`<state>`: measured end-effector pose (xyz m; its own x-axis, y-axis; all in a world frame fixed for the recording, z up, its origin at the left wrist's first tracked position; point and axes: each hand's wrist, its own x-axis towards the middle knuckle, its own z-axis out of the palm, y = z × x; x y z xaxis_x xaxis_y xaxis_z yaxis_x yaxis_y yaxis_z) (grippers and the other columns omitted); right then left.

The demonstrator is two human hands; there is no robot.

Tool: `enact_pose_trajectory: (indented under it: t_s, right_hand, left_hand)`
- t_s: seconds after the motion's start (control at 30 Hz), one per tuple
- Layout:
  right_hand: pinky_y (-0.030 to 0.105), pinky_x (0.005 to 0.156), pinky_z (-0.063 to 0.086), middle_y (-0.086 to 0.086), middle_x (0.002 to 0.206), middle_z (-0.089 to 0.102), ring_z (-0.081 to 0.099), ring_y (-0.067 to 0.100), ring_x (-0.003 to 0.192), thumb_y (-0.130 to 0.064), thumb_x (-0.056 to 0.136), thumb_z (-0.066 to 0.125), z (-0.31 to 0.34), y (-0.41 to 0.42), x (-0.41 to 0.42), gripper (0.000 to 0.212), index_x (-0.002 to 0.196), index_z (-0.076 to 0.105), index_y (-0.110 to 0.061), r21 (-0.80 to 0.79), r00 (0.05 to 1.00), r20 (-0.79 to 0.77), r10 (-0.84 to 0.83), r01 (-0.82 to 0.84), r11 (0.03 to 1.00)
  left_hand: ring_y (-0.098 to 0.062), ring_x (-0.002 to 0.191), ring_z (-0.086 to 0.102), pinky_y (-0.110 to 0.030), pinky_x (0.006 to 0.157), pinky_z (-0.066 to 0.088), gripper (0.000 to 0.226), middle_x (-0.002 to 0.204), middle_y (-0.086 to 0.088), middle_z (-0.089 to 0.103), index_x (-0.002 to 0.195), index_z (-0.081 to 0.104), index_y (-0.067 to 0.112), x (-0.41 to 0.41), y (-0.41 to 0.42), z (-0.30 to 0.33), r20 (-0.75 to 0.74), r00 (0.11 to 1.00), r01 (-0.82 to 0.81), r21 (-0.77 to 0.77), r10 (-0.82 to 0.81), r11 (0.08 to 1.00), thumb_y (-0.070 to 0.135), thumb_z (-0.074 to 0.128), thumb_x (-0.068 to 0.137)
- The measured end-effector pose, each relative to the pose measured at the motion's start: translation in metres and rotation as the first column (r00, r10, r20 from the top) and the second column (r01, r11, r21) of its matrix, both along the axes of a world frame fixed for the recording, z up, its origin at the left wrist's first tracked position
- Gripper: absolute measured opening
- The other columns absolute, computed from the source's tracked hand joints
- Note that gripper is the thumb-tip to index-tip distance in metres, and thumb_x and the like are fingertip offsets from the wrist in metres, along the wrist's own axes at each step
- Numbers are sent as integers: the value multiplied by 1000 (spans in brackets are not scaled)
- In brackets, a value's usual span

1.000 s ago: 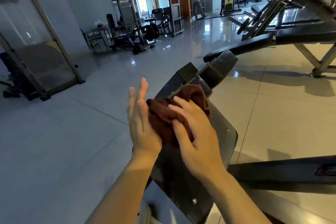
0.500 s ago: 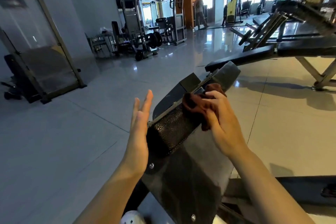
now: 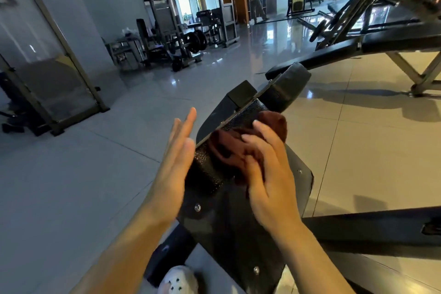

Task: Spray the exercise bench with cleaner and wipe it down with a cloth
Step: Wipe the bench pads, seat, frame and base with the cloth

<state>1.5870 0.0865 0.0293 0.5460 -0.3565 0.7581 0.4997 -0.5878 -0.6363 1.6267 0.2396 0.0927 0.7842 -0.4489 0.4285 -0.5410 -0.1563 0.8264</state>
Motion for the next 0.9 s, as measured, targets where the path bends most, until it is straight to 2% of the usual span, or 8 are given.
enact_pose_trajectory:
  t_s: [0.07,0.2,0.33,0.47,0.57,0.67,0.73,0.9]
  right_hand:
    - [22,119,21,-16,154,27,22,1,144,-39,97,36,-5,-8,11,36,133,42,-40,189,999,-44,1,7,982]
    - [17,117,17,-22,159,12,11,-9,144,-45,96,38,-1,13,21,39,134,38,-52,496,993,41,115,-120,860]
    - [5,108,23,-16,160,15,16,-13,141,-49,99,36,-4,63,13,44,143,30,-51,692,976,208,73,-199,694]
    - [35,118,29,-14,157,31,31,4,142,-88,75,35,-36,130,7,55,129,28,-76,845,968,177,177,-242,477]
    - [47,118,26,4,157,33,37,17,139,-96,66,38,-50,166,11,93,146,32,-49,902,937,157,313,-265,341]
    - [41,121,21,-18,159,21,20,3,146,-59,94,33,-26,136,22,55,147,19,-53,892,947,288,140,-319,322]
    - [41,120,23,-13,159,26,23,8,146,-51,97,34,-1,96,34,53,150,25,-46,896,949,316,11,-302,325]
    - [-5,98,9,-9,163,10,9,-8,140,-38,103,38,28,30,58,47,149,34,-31,835,967,247,-60,-181,520]
  left_hand:
    - [14,141,3,-18,115,5,54,148,43,17,139,28,54,5,-1,0,207,975,-114,141,83,983,64,33,87]
    - [-10,148,14,-52,120,12,46,154,7,35,142,39,26,13,-17,11,657,751,-258,195,69,946,39,39,97]
    - [-20,147,21,-58,117,16,47,148,-1,41,139,43,15,20,-25,6,703,710,-203,147,42,968,40,27,103]
    - [-10,146,22,-36,120,18,42,147,16,38,139,38,23,19,-21,5,665,747,-143,188,-18,972,31,25,100]
    - [-5,145,21,-25,119,17,42,146,21,35,140,35,28,19,-16,8,644,756,-106,297,-117,949,31,23,100]
    - [-4,144,23,-22,117,19,42,145,23,35,140,36,26,21,-15,8,658,742,-109,310,-130,945,32,25,101]
    - [-6,144,26,-29,118,22,41,144,20,38,139,39,25,21,-17,6,665,739,-116,280,-106,953,32,27,100]
    - [-13,144,28,-43,118,26,44,147,4,42,140,39,17,23,-18,5,721,686,-156,278,-99,948,29,26,100]
